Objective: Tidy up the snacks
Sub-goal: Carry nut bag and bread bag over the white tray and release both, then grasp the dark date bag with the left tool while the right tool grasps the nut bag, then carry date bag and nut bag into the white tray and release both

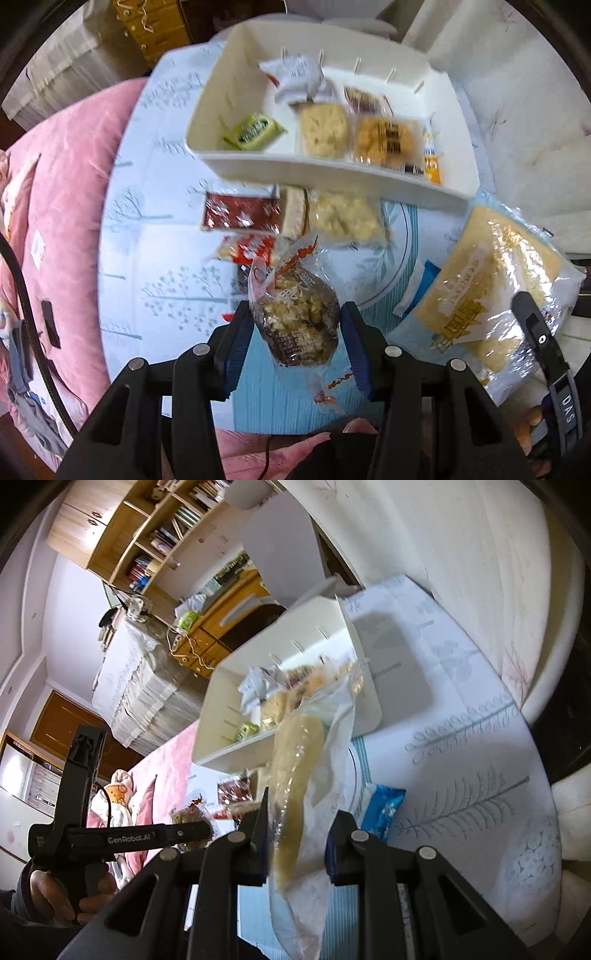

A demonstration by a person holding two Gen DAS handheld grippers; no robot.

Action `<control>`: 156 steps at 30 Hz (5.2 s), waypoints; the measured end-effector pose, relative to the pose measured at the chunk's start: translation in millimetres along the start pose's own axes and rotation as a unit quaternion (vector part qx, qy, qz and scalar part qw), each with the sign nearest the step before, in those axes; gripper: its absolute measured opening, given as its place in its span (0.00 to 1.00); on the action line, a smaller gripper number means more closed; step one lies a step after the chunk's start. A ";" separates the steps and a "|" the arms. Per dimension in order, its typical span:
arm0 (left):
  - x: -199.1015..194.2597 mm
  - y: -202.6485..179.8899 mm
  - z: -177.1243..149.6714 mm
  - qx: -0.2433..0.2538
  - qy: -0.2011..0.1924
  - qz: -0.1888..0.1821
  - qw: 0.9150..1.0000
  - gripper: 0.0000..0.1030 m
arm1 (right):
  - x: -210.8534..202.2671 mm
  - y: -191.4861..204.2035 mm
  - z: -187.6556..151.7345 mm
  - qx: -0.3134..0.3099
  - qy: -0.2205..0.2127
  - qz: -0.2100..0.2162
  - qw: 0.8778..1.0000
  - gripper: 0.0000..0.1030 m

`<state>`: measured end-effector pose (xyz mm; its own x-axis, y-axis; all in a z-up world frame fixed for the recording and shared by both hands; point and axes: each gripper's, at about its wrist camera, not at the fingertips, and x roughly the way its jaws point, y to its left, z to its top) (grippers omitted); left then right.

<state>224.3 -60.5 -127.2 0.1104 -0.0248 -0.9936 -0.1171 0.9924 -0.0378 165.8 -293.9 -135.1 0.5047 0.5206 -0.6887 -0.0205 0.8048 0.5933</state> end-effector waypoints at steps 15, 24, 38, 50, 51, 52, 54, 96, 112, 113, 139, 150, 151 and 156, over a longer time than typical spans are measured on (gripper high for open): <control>-52.0 13.7 51.3 0.018 -0.095 -0.005 0.995 0.30 | -8.1 47.6 61.3 -0.071 -0.062 -0.009 0.995 0.21; -39.9 34.5 79.4 0.013 -0.114 -0.043 0.992 0.30 | 14.8 73.6 97.7 -0.120 -0.093 -0.038 0.988 0.21; 10.8 78.2 83.5 -0.005 -0.100 -0.027 0.995 0.34 | 84.8 76.7 125.1 -0.122 -0.055 -0.107 0.985 0.29; -0.5 96.9 51.3 -0.031 -0.097 -0.030 0.994 0.57 | 68.6 87.3 102.0 -0.123 -0.044 -0.100 0.986 0.43; -4.0 96.6 44.8 -0.030 -0.100 -0.028 0.994 0.58 | 63.6 88.5 96.9 -0.124 -0.044 -0.098 0.986 0.43; -7.5 96.4 40.0 -0.031 -0.102 -0.026 0.994 0.58 | 60.8 89.6 94.0 -0.125 -0.044 -0.097 0.987 0.43; -12.0 96.0 31.2 -0.031 -0.104 -0.025 0.994 0.61 | 54.2 91.5 87.0 -0.127 -0.044 -0.093 0.987 0.43; 94.3 120.6 -105.5 -0.117 -0.093 -0.103 0.983 0.72 | 86.1 71.5 -92.6 -0.201 0.070 -0.106 0.971 0.68; 135.4 91.5 -57.8 -0.081 -0.073 -0.081 0.991 0.74 | 142.8 70.2 -130.4 -0.299 0.079 -0.117 0.944 0.73; 136.0 89.4 -55.8 -0.078 -0.071 -0.073 0.992 0.74 | 144.5 70.1 -131.0 -0.303 0.076 -0.119 0.942 0.73; 146.6 62.3 -50.6 -0.044 -0.064 0.025 0.997 0.63 | 154.7 57.8 -133.3 -0.346 0.039 -0.139 0.927 0.53; 130.8 55.0 -58.7 -0.035 -0.017 0.048 0.998 0.39 | 142.0 56.3 -115.4 -0.319 0.070 -0.117 0.938 0.41; 128.5 55.9 -61.3 -0.038 -0.009 0.047 0.998 0.39 | 139.4 56.0 -114.0 -0.317 0.071 -0.114 0.939 0.41; 104.3 56.9 -76.6 -0.035 0.007 0.045 0.998 0.39 | 114.3 58.5 -102.5 -0.298 0.063 -0.103 0.947 0.41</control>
<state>153.6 -15.9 -241.2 0.0827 0.0621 -0.9946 -0.1940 0.9800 0.0451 133.8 -158.2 -221.9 0.4448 0.3356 -0.8304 -0.4348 0.8915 0.1274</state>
